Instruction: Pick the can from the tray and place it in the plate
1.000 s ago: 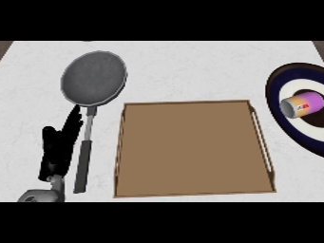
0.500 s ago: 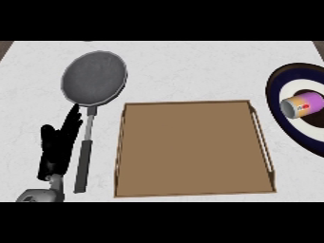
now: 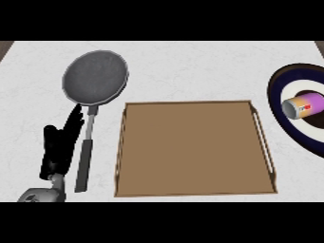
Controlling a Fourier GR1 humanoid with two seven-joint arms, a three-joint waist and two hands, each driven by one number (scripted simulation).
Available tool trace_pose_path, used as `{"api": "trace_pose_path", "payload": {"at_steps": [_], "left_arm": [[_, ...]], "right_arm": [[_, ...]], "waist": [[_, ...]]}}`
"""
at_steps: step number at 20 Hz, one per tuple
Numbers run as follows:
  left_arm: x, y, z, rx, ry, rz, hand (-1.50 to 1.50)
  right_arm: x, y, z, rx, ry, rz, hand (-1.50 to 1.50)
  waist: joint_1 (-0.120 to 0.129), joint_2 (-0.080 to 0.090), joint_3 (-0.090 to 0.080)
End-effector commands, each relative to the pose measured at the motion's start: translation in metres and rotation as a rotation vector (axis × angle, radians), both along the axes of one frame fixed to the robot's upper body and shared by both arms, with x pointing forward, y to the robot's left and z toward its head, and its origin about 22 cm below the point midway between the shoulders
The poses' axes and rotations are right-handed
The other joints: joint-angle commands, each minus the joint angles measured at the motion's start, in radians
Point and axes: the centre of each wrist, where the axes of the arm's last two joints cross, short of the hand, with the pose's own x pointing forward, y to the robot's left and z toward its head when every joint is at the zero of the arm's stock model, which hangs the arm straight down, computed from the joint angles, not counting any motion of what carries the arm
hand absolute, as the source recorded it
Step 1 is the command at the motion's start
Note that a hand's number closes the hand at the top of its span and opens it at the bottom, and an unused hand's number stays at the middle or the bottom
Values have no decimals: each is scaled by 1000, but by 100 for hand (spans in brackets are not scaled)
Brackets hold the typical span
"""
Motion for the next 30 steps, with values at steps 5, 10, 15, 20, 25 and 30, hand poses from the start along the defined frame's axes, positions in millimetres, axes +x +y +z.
{"api": "trace_pose_path", "payload": {"at_steps": [5,10,15,20,25,30], "left_arm": [[3,3,4,-9,1,-1,0],[7,-1,-2,6,-8,7,0],[2,6,1,-3,-5,-10,0],[-3,-13,-4,-9,-2,-27,0],[2,4,4,-2,-21,-18,0],[1,-9,7,-1,-17,-22,0]], "right_arm": [[-10,-10,-3,23,-69,53,-150],[-28,-31,8,-1,-45,25,-150],[-33,-35,8,11,-78,-20,-150],[-41,-42,10,11,-73,-65,-150],[-49,-49,13,24,-82,-85,-150],[-54,-56,20,22,-122,-174,-150]], "waist": [[5,2,1],[1,5,2],[10,7,3],[9,7,4],[16,12,6],[19,10,7]]}}
